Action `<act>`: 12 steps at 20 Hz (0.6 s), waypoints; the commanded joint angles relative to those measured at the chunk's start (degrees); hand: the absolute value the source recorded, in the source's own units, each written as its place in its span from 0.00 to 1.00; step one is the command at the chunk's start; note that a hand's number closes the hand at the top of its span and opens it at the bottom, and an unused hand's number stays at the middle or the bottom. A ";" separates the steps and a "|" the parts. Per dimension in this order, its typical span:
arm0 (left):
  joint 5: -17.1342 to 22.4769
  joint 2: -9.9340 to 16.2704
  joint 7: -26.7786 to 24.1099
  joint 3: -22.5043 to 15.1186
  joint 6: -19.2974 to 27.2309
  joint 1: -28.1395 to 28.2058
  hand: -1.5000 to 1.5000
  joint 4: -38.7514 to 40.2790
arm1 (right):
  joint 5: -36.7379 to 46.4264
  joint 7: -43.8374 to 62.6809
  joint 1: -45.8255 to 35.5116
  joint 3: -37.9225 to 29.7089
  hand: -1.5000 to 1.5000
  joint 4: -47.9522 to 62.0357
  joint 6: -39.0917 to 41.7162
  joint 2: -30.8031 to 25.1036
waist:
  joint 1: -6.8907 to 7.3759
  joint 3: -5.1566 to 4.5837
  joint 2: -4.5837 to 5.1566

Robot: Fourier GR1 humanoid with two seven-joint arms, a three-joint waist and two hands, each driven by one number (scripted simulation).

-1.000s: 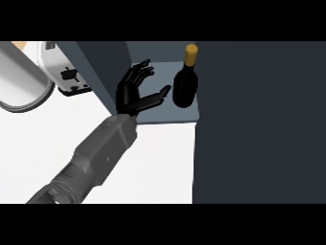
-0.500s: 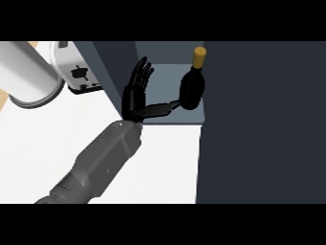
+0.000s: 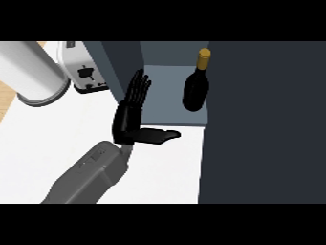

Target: Pick up the wine, place it into the cabinet and close the cabinet

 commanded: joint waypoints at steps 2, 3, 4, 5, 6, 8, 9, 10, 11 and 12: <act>-3.33 7.56 6.19 -4.04 6.23 9.07 0.00 -22.09 | 0.96 -2.04 3.13 1.79 0.00 -0.46 1.45 1.13 | -0.16 0.07 0.01; -2.83 10.60 7.34 -2.86 5.53 10.67 0.00 -26.34 | -1.76 1.00 -0.93 -1.14 0.00 0.03 0.40 -1.19 | -0.07 0.05 0.11; -4.14 7.83 7.88 -5.49 9.72 12.99 0.00 -30.10 | -0.14 0.64 -0.47 0.46 0.00 -1.27 -0.61 0.30 | -0.21 0.05 0.10; -3.91 11.71 9.44 -4.71 8.30 14.72 0.00 -33.75 | 0.45 -1.90 0.39 0.75 0.00 2.71 1.65 0.07 | -0.19 0.06 0.22; -5.26 12.59 12.05 -5.23 11.33 14.53 0.00 -37.12 | -0.36 -1.07 -2.92 -1.58 0.00 2.93 0.63 -1.25 | -0.34 0.05 0.27; -7.28 13.26 12.76 -4.14 11.80 16.91 0.00 -40.86 | 3.28 0.10 -3.25 2.84 0.00 1.78 -1.42 1.11 | -0.81 0.02 0.42; -8.90 12.32 9.62 -6.53 11.67 21.82 0.00 -41.28 | -0.61 0.21 -0.21 -0.41 0.00 -0.51 0.43 -0.69 | -1.06 0.02 0.41; -7.98 13.99 13.31 -2.20 9.63 19.19 0.00 -42.24 | 1.03 -3.35 -3.54 -1.04 0.00 5.32 1.39 -1.02 | -1.10 0.02 0.53; -10.64 12.88 12.81 -6.61 13.92 22.77 0.00 -46.05 | 1.34 -1.81 1.09 0.94 0.00 -0.36 1.33 -0.05 | -1.18 0.03 0.42; -9.87 15.22 13.28 -5.01 12.67 24.97 0.00 -49.22 | -0.03 -3.68 -0.42 -0.64 0.00 2.70 2.96 -1.18 | -1.03 0.03 0.45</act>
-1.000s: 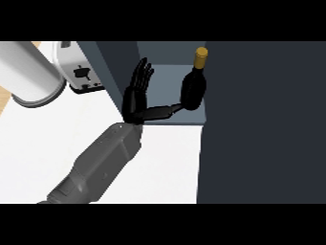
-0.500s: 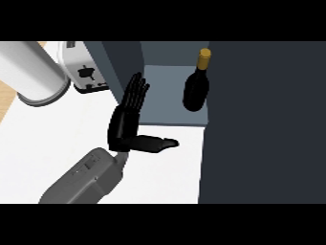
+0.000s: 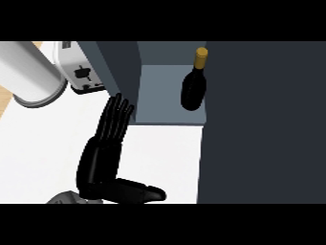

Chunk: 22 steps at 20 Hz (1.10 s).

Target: Pick up the wine, place it into the cabinet and close the cabinet

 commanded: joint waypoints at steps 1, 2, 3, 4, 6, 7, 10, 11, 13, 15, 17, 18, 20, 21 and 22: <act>-2.28 0.74 5.70 0.78 2.50 2.07 0.00 -7.32 | -2.44 1.33 2.44 -0.69 1.00 -3.47 2.82 -2.34 | -0.64 0.00 0.11; -2.61 2.97 5.16 1.42 2.57 3.58 0.00 -10.92 | -2.77 1.66 0.14 -1.66 1.00 -0.85 3.91 -4.22 | -0.35 0.00 0.10; -5.20 2.84 3.30 -1.59 6.31 7.23 0.00 -13.86 | -0.36 1.84 -0.63 0.80 1.00 -0.23 4.13 -3.94 | 0.07 0.00 0.03; -3.74 6.15 3.79 0.20 4.10 8.93 0.00 -16.53 | -0.39 -1.46 0.29 -0.25 1.00 1.65 7.40 -5.39 | 0.24 0.01 0.04; -5.49 6.12 4.41 -0.38 6.80 9.95 0.00 -17.58 | 0.45 -1.70 3.01 2.85 1.00 -1.80 10.62 -6.18 | 0.03 0.02 -0.02; -3.52 8.36 2.65 2.25 3.64 12.10 0.00 -16.89 | -0.57 3.59 3.22 5.45 1.00 -4.68 11.24 -8.07 | 0.34 -0.07 -0.07; -5.76 11.15 3.73 3.11 7.02 15.68 0.00 -22.96 | -3.50 2.98 4.17 5.68 1.00 -4.09 14.71 -9.74 | 0.17 0.01 -0.02; -6.61 10.55 2.66 1.75 6.62 18.04 0.00 -22.33 | -5.51 5.03 4.83 6.32 1.00 -5.89 14.77 -10.15 | -0.08 -0.02 0.02; -4.65 14.29 0.24 6.77 3.78 22.84 0.00 -24.25 | -7.13 6.74 8.28 9.03 1.00 -8.63 14.64 -9.30 | 0.00 -0.06 -0.04; -2.22 16.02 1.10 10.65 2.63 24.42 0.00 -26.39 | -7.69 10.93 8.33 14.16 1.00 -9.84 12.75 -8.29 | 0.23 -0.10 -0.01; -1.04 16.52 -3.18 11.23 -1.75 30.66 0.00 -27.18 | -7.78 12.55 10.34 18.21 1.00 -12.89 11.58 -7.05 | 0.36 -0.15 -0.14; 0.80 18.30 -2.53 14.54 -2.90 31.70 0.00 -29.36 | -8.33 11.25 9.03 18.55 1.00 -10.23 11.93 -6.57 | 0.54 -0.12 -0.06; 2.23 19.07 -2.54 17.08 -4.39 34.19 0.00 -30.95 | -6.31 13.10 10.19 22.29 1.00 -13.74 9.62 -5.03 | 0.17 -0.11 -0.09; 2.57 18.81 -6.67 17.94 -8.49 37.56 0.00 -27.56 | -6.17 14.87 8.93 23.64 1.00 -14.92 8.61 -5.18 | 0.51 -0.19 -0.14; 4.39 21.53 -5.29 20.64 -9.49 40.13 0.00 -31.26 | -2.81 13.73 8.49 25.96 1.00 -13.07 8.00 -3.41 | 0.74 -0.15 -0.19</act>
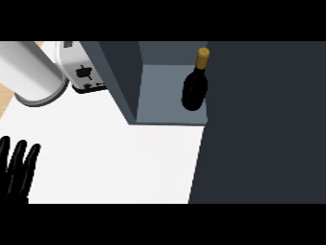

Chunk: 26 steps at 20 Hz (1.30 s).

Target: Pick up the wine, place it into the cabinet and close the cabinet

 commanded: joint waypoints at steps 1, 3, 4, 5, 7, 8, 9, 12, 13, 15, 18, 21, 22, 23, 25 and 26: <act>2.78 2.61 -3.43 5.68 -5.78 8.81 0.00 -2.64 | 2.75 5.97 0.52 7.64 1.00 -8.98 -4.14 2.21 | 0.08 -0.05 -0.20; 5.51 4.97 -2.51 9.35 -7.87 12.34 0.00 -4.51 | 6.05 7.53 -2.93 10.89 1.00 -7.85 -6.18 3.82 | 0.56 -0.08 -0.30; 6.01 3.94 -6.06 11.09 -13.04 13.02 0.00 0.57 | 4.16 8.24 -3.62 10.41 1.00 -8.18 -6.93 3.85 | 0.31 -0.11 -0.22; 7.02 5.84 -5.46 13.72 -12.90 15.81 0.00 -3.26 | 8.86 6.07 -5.05 12.20 1.00 -4.86 -7.79 6.19 | 0.74 -0.08 -0.34; 6.53 5.53 -4.51 13.51 -12.65 14.55 0.00 -1.81 | 12.08 12.41 -12.58 16.60 1.00 -5.41 -12.20 8.95 | 0.73 -0.18 -0.30; 6.95 4.90 -6.38 15.30 -14.80 15.93 0.00 -0.05 | 14.91 11.38 -9.89 19.75 1.00 -6.31 -12.70 9.00 | 0.09 -0.13 -0.40; 7.87 6.59 -4.76 16.45 -14.76 17.87 0.00 -3.83 | 17.69 9.57 -13.14 21.84 1.00 -2.99 -14.60 9.04 | 0.59 -0.09 -0.44; 10.24 7.11 -5.45 21.07 -19.89 16.76 0.00 0.78 | 22.05 12.29 -22.54 26.44 1.00 -0.25 -21.01 9.11 | 0.46 -0.21 -0.36; 12.53 9.06 -4.22 24.52 -22.19 18.20 0.00 0.97 | 24.36 9.70 -23.88 26.06 1.00 3.79 -22.24 9.12 | 0.77 -0.14 -0.28; 10.98 7.03 -6.38 24.17 -24.88 22.06 0.00 0.50 | 25.66 12.46 -28.39 28.63 1.00 3.64 -27.03 9.14 | 0.72 -0.08 -0.26; 13.71 8.82 -2.31 28.25 -25.06 20.81 0.00 -1.38 | 25.56 7.17 -34.37 28.62 1.00 15.26 -32.19 9.16 | 0.67 0.01 0.12; 14.43 7.45 -1.81 29.39 -27.19 23.61 0.00 -2.02 | 27.01 8.87 -40.23 30.78 1.00 19.31 -39.74 9.17 | 0.75 0.01 -0.01; 14.09 6.88 -2.65 30.08 -28.83 23.56 0.00 -1.28 | 22.16 10.04 -45.65 24.94 1.00 21.31 -39.16 9.17 | 1.06 0.00 0.12; 16.92 8.75 -2.00 33.65 -31.91 22.04 0.00 1.86 | 20.16 11.13 -49.00 20.60 1.00 22.16 -37.60 9.17 | 1.17 -0.03 0.23; 15.75 7.14 -1.93 32.86 -33.82 23.49 0.00 3.03 | 21.26 8.75 -51.79 21.43 1.00 28.12 -40.00 9.17 | 1.00 -0.02 0.18; 15.78 7.89 -0.96 33.68 -32.40 22.97 0.00 1.40 | 19.94 5.35 -54.10 17.90 1.00 32.33 -38.73 9.17 | 1.30 0.02 0.37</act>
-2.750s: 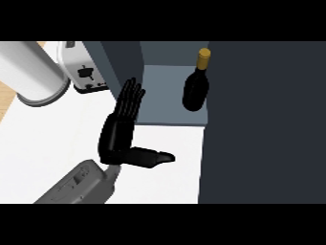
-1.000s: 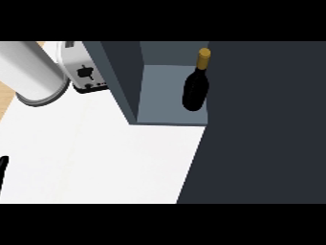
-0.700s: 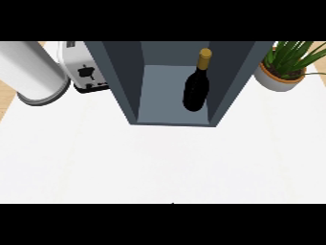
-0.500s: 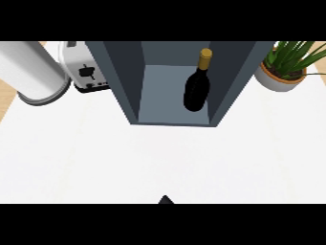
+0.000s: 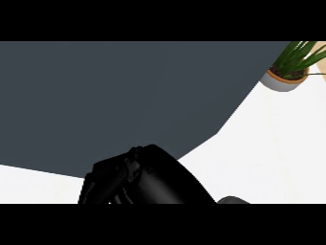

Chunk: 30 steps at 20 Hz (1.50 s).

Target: Pick up the wine, place it into the cabinet and close the cabinet

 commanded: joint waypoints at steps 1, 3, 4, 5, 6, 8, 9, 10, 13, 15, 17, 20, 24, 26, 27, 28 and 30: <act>0.58 -1.82 1.94 2.65 -2.01 1.42 0.00 -0.99 | -2.26 -4.18 -5.95 -4.90 1.00 8.71 -0.63 0.14 | -0.47 0.08 0.14; -0.67 -2.46 2.54 1.49 -2.32 0.32 0.00 0.57 | -2.09 -4.38 -11.17 -4.17 1.00 14.13 -4.31 0.15 | -0.47 0.04 0.18; 1.50 -1.49 3.14 4.41 -5.13 -0.76 0.00 2.98 | -3.57 -3.72 -11.30 -8.86 1.00 13.13 -0.69 0.15 | -0.86 0.05 0.18; 2.27 -0.73 5.54 5.69 -2.67 1.89 0.00 -1.56 | -3.86 -3.27 -13.31 -11.22 1.00 14.87 -0.26 0.15 | -0.48 0.09 0.15; 0.23 -2.46 4.89 2.83 -2.37 -2.28 0.00 1.20 | -3.10 -4.23 -15.52 -9.38 1.00 17.15 -2.54 0.15 | -1.00 0.05 0.22; 0.71 -2.12 6.40 4.66 -3.38 0.02 0.00 -0.84 | -1.84 -8.37 -14.38 -12.60 1.00 22.10 0.47 0.15 | -0.73 0.08 0.22; 2.58 0.25 9.35 6.85 -2.86 0.81 0.00 -3.01 | -2.67 -10.18 -13.88 -14.66 1.00 22.64 2.59 -1.55 | -0.69 0.13 0.26; -1.17 -2.81 7.06 1.30 -3.09 -1.78 0.00 0.55 | -2.90 -12.34 -16.69 -17.04 1.00 26.82 3.23 -1.22 | -0.98 0.05 0.48; 0.55 -2.68 10.26 3.51 -2.88 -1.32 0.00 -3.08 | -1.75 -16.61 -17.62 -18.81 1.00 33.67 3.45 -0.27 | -0.51 0.08 0.38; -3.33 -4.53 10.96 -1.50 -0.17 -6.03 0.00 -0.87 | -4.01 -15.21 -18.28 -21.95 1.00 31.10 6.48 -2.99 | -1.85 0.08 0.34; -1.25 -3.51 14.56 -0.28 3.49 -5.29 0.00 -6.89 | -2.85 -21.05 -18.52 -22.24 1.00 38.72 6.66 -2.25 | -1.01 0.13 0.55; -6.27 -6.05 12.83 -5.73 3.79 -9.47 0.00 -1.84 | -4.72 -24.16 -19.17 -25.09 1.00 40.58 10.42 -5.30 | -1.57 0.09 0.78; -7.79 -7.57 12.86 -8.11 3.61 -10.58 0.00 -0.47 | -3.93 -22.75 -21.57 -26.84 1.00 41.39 10.05 -6.74 | -1.68 0.05 0.56; -7.78 -7.78 15.12 -8.27 9.04 -13.49 0.00 -3.65 | -2.87 -23.82 -22.15 -26.42 1.00 43.18 9.91 -6.93 | -1.77 0.12 0.79; -8.38 -8.70 13.11 -8.42 7.11 -14.37 0.00 0.16 | -2.23 -27.66 -19.33 -26.08 1.00 44.42 10.34 -8.17 | -1.93 0.05 1.24; -7.21 -7.49 14.66 -7.61 6.64 -14.22 0.00 -0.79 | -3.46 -25.34 -21.86 -27.51 1.00 44.90 11.51 -8.91 | -1.50 0.05 1.04; -9.57 -9.24 13.92 -9.82 8.86 -15.16 0.00 -0.17 | -3.94 -27.44 -20.74 -28.35 1.00 44.35 11.07 -9.09 | -1.79 0.08 1.14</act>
